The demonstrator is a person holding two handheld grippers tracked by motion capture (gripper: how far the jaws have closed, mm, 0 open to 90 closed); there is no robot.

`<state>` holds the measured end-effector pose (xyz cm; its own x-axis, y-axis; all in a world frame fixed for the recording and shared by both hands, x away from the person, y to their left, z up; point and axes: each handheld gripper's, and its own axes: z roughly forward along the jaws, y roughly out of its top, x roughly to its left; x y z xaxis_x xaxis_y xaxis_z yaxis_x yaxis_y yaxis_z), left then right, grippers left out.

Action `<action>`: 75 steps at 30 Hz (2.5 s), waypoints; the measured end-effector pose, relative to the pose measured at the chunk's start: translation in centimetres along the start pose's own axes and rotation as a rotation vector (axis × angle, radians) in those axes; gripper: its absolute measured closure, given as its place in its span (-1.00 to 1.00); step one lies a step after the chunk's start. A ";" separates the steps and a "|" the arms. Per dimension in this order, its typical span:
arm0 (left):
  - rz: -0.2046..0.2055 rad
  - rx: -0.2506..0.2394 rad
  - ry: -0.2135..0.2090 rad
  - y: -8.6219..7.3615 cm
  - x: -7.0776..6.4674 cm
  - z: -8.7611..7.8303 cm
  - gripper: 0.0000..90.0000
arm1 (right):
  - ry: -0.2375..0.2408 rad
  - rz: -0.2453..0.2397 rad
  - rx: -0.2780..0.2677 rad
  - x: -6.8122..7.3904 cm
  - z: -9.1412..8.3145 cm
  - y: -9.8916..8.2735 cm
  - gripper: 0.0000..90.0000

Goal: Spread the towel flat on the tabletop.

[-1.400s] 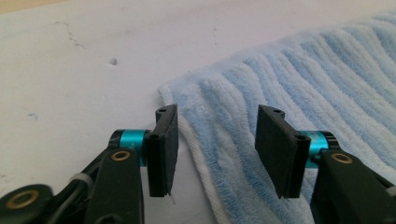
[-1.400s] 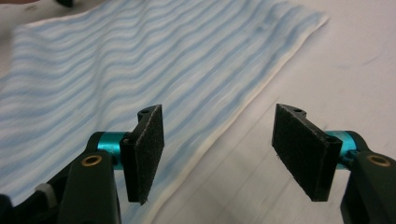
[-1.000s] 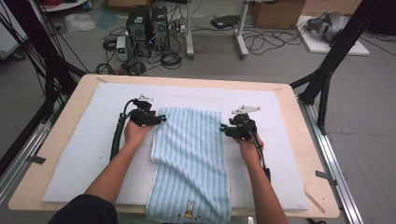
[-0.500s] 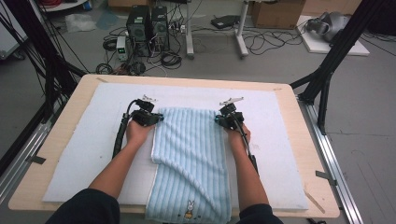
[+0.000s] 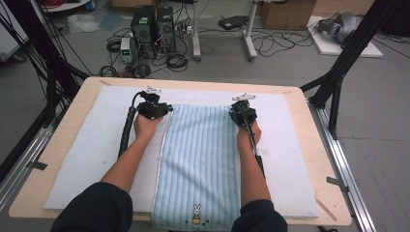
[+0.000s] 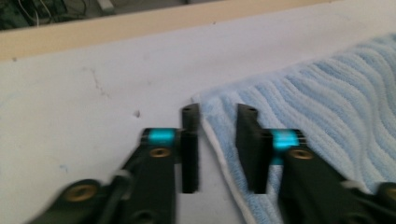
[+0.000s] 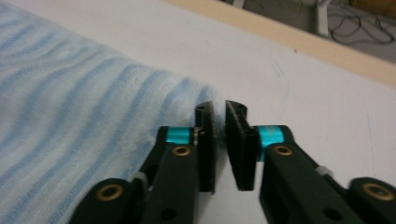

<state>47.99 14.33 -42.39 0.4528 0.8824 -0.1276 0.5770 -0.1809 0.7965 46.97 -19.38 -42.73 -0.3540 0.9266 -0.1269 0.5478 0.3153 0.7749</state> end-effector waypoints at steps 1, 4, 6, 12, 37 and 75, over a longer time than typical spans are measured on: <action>0.000 0.019 -0.002 -0.2 0.1 0.0 0.34 | 0.002 0.022 0.004 -0.1 0.1 -0.2 0.64; -0.025 0.033 -0.004 -0.9 0.3 0.0 0.27 | 0.009 0.051 -0.013 -0.4 -0.2 -0.1 0.48; -0.034 0.045 -0.010 -1.3 0.4 0.0 0.27 | 0.009 0.067 -0.028 -0.5 -0.7 0.0 0.42; -0.007 0.053 -0.033 -1.5 -0.3 0.6 0.41 | 0.039 0.090 -0.066 -1.1 -2.7 0.1 0.37; -0.019 -0.002 0.048 -2.3 -0.2 0.5 0.14 | 0.076 0.117 -0.005 -1.9 -1.4 -1.9 0.48; -0.018 0.012 -0.016 -5.0 -2.6 -1.6 0.91 | 0.168 0.028 0.072 0.6 -2.6 -4.1 0.96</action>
<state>42.89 13.61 -45.11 0.4528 0.8786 -0.1515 0.5933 -0.1701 0.7868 42.53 -20.65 -44.41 -0.4560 0.8900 0.0045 0.6102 0.3090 0.7295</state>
